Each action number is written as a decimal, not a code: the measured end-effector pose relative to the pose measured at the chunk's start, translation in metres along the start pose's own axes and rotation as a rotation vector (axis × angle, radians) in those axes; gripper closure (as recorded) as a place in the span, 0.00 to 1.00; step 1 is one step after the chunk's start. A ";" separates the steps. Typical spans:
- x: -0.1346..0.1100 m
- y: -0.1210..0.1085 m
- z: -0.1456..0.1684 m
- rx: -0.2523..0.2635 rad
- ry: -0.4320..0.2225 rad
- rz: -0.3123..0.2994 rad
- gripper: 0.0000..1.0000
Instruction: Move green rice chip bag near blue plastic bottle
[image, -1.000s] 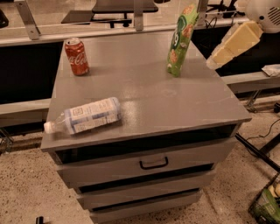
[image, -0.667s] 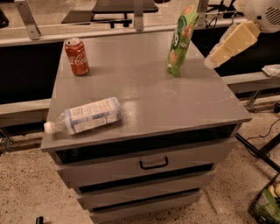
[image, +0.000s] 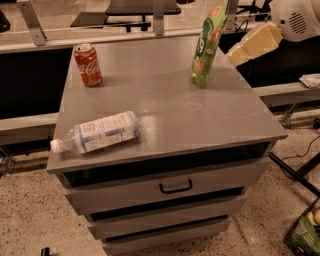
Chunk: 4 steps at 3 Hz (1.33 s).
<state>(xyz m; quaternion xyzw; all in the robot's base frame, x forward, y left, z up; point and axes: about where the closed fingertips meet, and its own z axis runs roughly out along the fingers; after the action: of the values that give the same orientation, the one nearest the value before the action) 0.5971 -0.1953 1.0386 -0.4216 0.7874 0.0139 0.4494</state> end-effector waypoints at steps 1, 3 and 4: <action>-0.018 -0.034 0.031 0.034 -0.176 0.115 0.00; -0.027 -0.070 0.099 -0.012 -0.322 0.246 0.00; -0.020 -0.075 0.124 -0.009 -0.330 0.306 0.00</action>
Offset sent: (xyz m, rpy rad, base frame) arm 0.1314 0.0038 -0.0017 0.4524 -0.1346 -0.0141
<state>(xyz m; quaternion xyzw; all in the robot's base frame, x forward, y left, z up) 0.7390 -0.1801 1.0059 -0.2913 0.7578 0.1545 0.5630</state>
